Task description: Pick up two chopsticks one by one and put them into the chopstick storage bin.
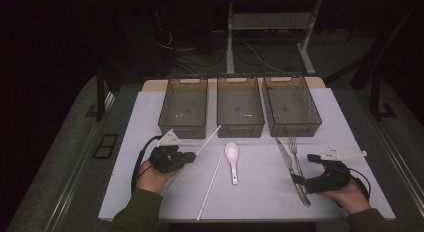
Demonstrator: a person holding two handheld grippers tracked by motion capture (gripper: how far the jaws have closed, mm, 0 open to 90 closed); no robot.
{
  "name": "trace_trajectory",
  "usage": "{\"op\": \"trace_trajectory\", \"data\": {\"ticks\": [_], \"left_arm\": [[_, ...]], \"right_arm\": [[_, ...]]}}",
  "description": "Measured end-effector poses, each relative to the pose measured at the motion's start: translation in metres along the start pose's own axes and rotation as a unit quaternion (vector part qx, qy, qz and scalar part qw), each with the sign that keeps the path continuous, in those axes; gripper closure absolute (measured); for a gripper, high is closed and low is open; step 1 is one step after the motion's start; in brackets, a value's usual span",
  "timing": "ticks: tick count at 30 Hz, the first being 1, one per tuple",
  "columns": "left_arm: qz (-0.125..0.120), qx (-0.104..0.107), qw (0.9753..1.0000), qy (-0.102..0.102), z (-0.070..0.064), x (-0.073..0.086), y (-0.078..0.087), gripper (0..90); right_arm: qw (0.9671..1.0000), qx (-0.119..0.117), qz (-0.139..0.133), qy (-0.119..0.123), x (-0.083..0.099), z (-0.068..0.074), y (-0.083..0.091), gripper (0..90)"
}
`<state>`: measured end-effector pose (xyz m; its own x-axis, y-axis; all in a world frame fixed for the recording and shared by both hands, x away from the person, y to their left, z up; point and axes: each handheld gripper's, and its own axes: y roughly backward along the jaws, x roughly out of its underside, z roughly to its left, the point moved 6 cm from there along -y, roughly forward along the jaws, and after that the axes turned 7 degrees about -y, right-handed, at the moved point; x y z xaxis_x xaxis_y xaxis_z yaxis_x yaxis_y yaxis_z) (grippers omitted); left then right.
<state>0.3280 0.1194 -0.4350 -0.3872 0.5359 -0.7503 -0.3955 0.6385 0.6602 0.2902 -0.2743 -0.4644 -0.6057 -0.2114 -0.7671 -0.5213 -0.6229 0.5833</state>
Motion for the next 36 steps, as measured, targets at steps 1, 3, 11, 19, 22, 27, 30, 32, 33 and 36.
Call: {"op": "trace_trajectory", "data": {"ticks": [1, 3, 11, 19, 22, 27, 30, 32, 33, 36], "left_arm": [[-0.005, 0.0, 1.0, 0.001, 0.0, -0.002, 0.001, 84.8], [-0.012, 0.002, 0.9999, 0.002, 0.0, -0.005, 0.002, 84.8], [-0.032, 0.002, 0.9995, -0.001, 0.0, -0.017, 0.009, 84.8], [-0.044, -0.007, 0.999, -0.006, 0.014, -0.035, 0.015, 85.1], [-0.047, -0.007, 0.9988, -0.008, 0.021, -0.044, 0.015, 85.1], [-0.052, -0.01, 0.9985, -0.01, 0.033, -0.058, 0.017, 85.0], [-0.052, -0.014, 0.9984, -0.017, 0.043, -0.07, 0.02, 85.0], [-0.053, -0.019, 0.9981, -0.022, 0.051, -0.08, 0.024, 85.0], [-0.054, -0.02, 0.9981, -0.024, 0.054, -0.085, 0.025, 85.0], [-0.058, -0.032, 0.9973, -0.031, 0.065, -0.098, 0.029, 85.0]], "right_arm": [[1.0, 0.0, 0.0, 0.0, 0.0, -0.001, 0.0, 0.8], [1.0, 0.001, 0.0, 0.0, 0.0, -0.001, 0.0, 0.8], [1.0, 0.001, 0.001, 0.002, 0.0, 0.0, 0.0, 0.8], [1.0, 0.002, 0.001, 0.0, 0.0, -0.001, -0.001, 0.8], [1.0, 0.002, 0.001, 0.001, 0.0, -0.001, -0.001, 0.8], [1.0, 0.0, 0.0, -0.001, 0.0, -0.001, -0.001, 0.8], [1.0, -0.001, 0.001, 0.001, 0.001, -0.001, -0.001, 0.8], [1.0, -0.002, 0.002, -0.005, 0.001, -0.001, -0.001, 0.8], [1.0, 0.0, 0.001, -0.007, 0.0, -0.001, -0.001, 0.8], [1.0, 0.0, 0.0, -0.007, 0.0, -0.003, -0.001, 0.8]]}}
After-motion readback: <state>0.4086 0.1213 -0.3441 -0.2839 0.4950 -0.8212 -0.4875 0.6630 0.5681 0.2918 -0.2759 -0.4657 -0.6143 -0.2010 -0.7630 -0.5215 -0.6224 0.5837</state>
